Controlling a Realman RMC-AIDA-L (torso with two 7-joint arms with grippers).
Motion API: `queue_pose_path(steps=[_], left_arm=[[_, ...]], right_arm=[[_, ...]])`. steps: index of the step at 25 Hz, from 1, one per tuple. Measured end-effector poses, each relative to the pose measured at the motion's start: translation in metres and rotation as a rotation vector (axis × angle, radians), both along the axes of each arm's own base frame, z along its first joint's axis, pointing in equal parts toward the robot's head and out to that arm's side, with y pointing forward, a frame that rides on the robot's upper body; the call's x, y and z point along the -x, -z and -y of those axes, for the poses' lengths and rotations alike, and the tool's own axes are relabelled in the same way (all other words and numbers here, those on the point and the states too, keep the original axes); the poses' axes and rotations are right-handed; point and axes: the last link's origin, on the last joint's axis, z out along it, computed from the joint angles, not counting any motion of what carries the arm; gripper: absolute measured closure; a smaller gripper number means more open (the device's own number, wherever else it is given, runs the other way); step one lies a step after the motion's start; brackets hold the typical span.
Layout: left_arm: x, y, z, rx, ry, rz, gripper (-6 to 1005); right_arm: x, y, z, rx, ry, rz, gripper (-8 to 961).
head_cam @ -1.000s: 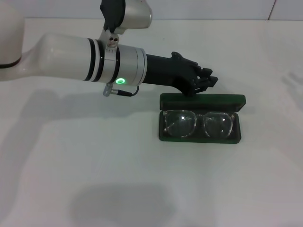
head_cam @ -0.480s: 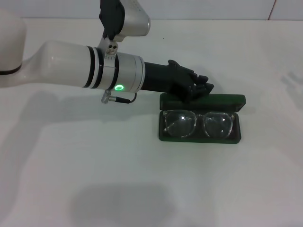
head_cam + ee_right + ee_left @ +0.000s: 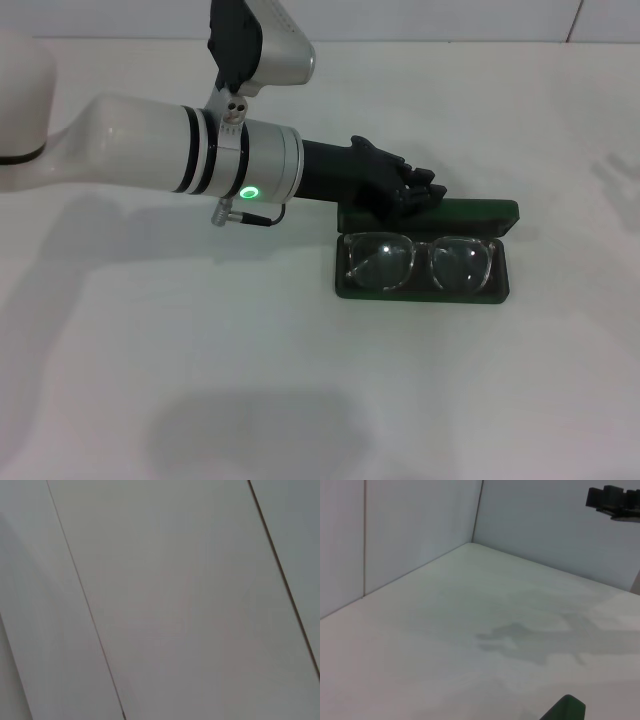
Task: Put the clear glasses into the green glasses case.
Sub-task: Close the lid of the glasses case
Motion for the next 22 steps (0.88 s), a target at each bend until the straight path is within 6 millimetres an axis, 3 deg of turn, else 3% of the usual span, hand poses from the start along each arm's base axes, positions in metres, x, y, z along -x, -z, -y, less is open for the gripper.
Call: queue_pose_path(steps=[22], left_arm=[[0.005,0.012,0.019,0.077,0.026,-0.025,730]], right_arm=[[0.0,0.002,-0.002,-0.005,0.001,0.005,740]])
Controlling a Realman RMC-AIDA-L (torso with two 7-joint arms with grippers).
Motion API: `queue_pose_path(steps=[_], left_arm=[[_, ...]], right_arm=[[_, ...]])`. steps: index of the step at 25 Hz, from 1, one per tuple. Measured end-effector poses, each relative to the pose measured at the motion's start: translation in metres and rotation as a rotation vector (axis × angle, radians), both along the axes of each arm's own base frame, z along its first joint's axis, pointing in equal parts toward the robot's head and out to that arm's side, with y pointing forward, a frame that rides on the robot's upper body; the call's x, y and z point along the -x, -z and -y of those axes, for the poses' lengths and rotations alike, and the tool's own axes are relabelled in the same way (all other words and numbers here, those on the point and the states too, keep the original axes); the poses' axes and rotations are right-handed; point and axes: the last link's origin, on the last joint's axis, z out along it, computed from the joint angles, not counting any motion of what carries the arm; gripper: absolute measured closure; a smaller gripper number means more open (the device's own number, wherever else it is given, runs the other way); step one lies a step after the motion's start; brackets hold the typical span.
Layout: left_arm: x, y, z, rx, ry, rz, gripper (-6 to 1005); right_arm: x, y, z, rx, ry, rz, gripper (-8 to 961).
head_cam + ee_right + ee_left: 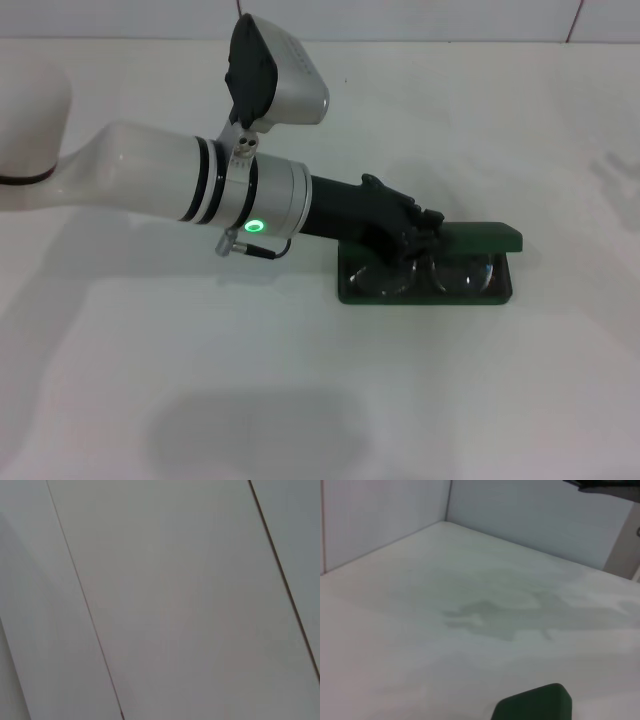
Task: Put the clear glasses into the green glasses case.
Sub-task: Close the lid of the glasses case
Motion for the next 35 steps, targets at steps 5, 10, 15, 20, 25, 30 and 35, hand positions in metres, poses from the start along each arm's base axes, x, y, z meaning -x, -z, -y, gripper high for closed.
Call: queue_pose_path(steps=[5,10,15,20,25,30,35], left_arm=[[0.004,0.001,0.008,0.028,0.01,0.005,725],[0.003,0.004,0.015,0.059,0.043,0.002,720],[0.002,0.007,0.024,0.071,0.082,0.015,715],[0.0,0.009,0.029,0.08,0.118,0.011,710],[0.001,0.011,0.032,0.089,0.126,0.002,705],[0.003,0.015,0.037,0.108,0.143,-0.012,701],[-0.001,0.015,0.041,0.108,0.175,-0.005,696]], right_arm=[[0.001,0.0,0.0,0.0,-0.002,0.0,739],[0.001,0.0,-0.001,0.0,-0.005,0.001,738],[0.003,0.001,-0.003,0.008,-0.013,0.004,735],[0.003,0.002,-0.003,0.013,-0.014,0.006,731],[0.003,0.002,-0.002,0.014,-0.014,0.005,728],[0.003,0.003,-0.001,0.015,-0.012,0.003,725],[0.003,0.003,-0.002,0.015,-0.013,0.003,722]])
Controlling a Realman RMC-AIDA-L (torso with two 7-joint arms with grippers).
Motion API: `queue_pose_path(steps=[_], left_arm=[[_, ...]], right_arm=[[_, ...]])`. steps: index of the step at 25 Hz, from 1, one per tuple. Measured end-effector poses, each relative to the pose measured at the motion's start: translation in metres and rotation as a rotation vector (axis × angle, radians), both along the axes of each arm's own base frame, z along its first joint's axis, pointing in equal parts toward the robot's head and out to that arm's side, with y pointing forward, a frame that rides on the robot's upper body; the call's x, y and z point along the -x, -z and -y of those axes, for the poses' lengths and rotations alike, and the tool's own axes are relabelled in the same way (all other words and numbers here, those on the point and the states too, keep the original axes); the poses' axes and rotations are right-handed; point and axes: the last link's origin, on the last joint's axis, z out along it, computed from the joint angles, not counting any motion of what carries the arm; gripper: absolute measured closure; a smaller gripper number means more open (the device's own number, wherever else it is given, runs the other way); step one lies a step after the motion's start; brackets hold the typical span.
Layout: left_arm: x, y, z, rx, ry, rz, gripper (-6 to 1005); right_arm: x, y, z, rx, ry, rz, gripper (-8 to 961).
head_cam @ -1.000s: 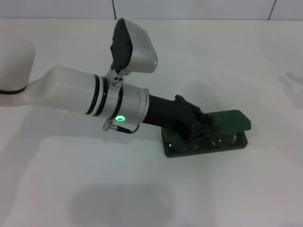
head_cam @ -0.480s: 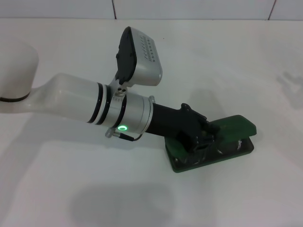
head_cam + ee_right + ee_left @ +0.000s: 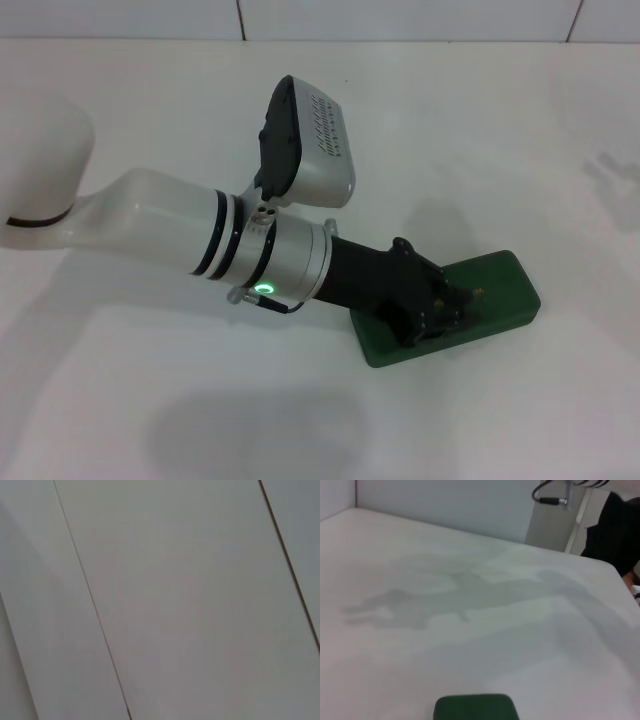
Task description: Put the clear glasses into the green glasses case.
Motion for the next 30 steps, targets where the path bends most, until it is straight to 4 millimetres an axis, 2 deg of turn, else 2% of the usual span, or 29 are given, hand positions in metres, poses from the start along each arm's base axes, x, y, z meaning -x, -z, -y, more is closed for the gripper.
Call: queue_pose_path(steps=[5,8,10,14,18,20,22,27,30], left_arm=[[-0.008,-0.009,0.001,-0.025,0.016,0.048,691],[-0.012,-0.023,0.0,-0.027,-0.003,0.117,688],[-0.013,-0.042,-0.002,-0.016,-0.024,0.193,686],[-0.002,-0.096,-0.001,-0.011,-0.002,0.382,682],[0.025,-0.143,0.026,-0.068,0.147,0.567,678],[0.038,-0.158,0.032,-0.1,0.126,0.596,606],[0.053,-0.166,0.037,-0.106,0.066,0.585,535],[0.07,-0.166,0.047,-0.107,0.01,0.55,389],[0.076,-0.164,0.05,-0.106,-0.007,0.532,334]], right_arm=[[0.0,0.002,0.0,0.013,-0.001,-0.002,719],[0.003,0.009,-0.001,0.066,-0.022,0.016,717],[0.009,0.018,-0.001,0.118,-0.057,0.051,716],[0.03,0.047,-0.001,0.261,-0.197,0.18,713],[0.049,0.074,0.002,0.363,-0.3,0.227,680],[0.059,0.085,0.005,0.403,-0.351,0.233,647],[0.068,0.092,0.008,0.428,-0.4,0.24,615],[0.089,0.096,0.009,0.485,-0.496,0.237,534],[0.098,0.097,0.008,0.509,-0.535,0.233,386]])
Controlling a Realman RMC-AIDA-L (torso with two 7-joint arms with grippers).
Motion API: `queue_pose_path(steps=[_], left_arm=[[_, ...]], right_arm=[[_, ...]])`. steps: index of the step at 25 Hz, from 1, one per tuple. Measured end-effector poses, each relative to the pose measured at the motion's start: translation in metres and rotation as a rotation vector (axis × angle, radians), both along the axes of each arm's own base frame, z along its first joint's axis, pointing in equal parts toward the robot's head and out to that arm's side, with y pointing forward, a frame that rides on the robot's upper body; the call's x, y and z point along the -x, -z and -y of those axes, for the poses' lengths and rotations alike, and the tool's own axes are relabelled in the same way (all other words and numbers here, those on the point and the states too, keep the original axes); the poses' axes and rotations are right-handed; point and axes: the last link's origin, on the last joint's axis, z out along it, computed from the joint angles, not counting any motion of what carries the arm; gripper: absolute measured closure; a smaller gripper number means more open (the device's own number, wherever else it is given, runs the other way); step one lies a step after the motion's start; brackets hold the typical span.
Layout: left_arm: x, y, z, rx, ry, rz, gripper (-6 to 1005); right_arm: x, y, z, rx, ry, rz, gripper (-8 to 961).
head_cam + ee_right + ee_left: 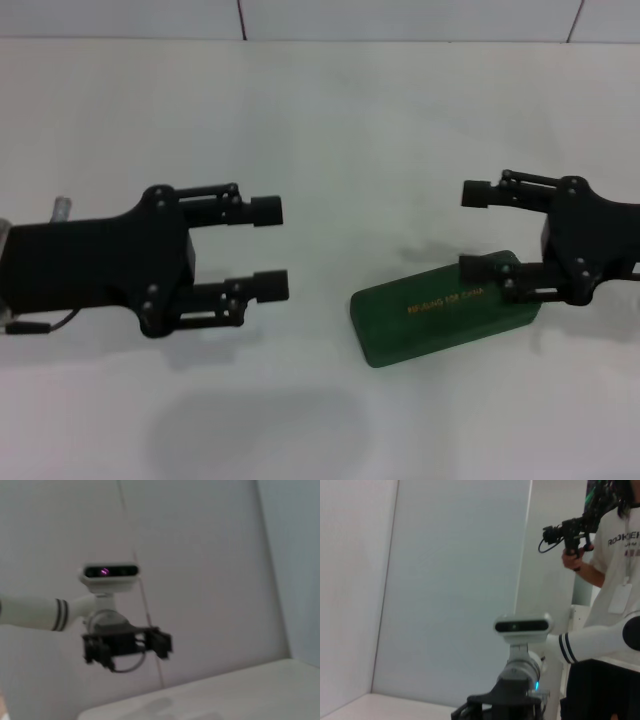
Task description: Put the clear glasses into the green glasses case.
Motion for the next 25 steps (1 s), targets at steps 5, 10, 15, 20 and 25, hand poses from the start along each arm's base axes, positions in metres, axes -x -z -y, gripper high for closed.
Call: queue_pose_path(steps=[5,10,15,20,25], left_arm=[[0.007,0.005,0.001,0.014,-0.016,-0.029,335],[0.01,0.005,-0.001,0.012,-0.022,-0.041,334],[0.011,0.006,-0.002,0.005,-0.032,-0.05,333],[0.013,0.009,-0.003,0.002,-0.048,-0.063,331],[0.014,0.01,-0.004,-0.003,-0.056,-0.067,330]], right_arm=[[0.011,0.001,0.002,0.05,-0.041,-0.031,157],[0.02,0.009,0.005,0.094,-0.078,-0.035,70],[0.025,0.009,0.004,0.098,-0.096,-0.047,70],[0.027,0.008,0.002,0.096,-0.102,-0.047,70],[0.028,0.009,0.001,0.098,-0.104,-0.047,70]])
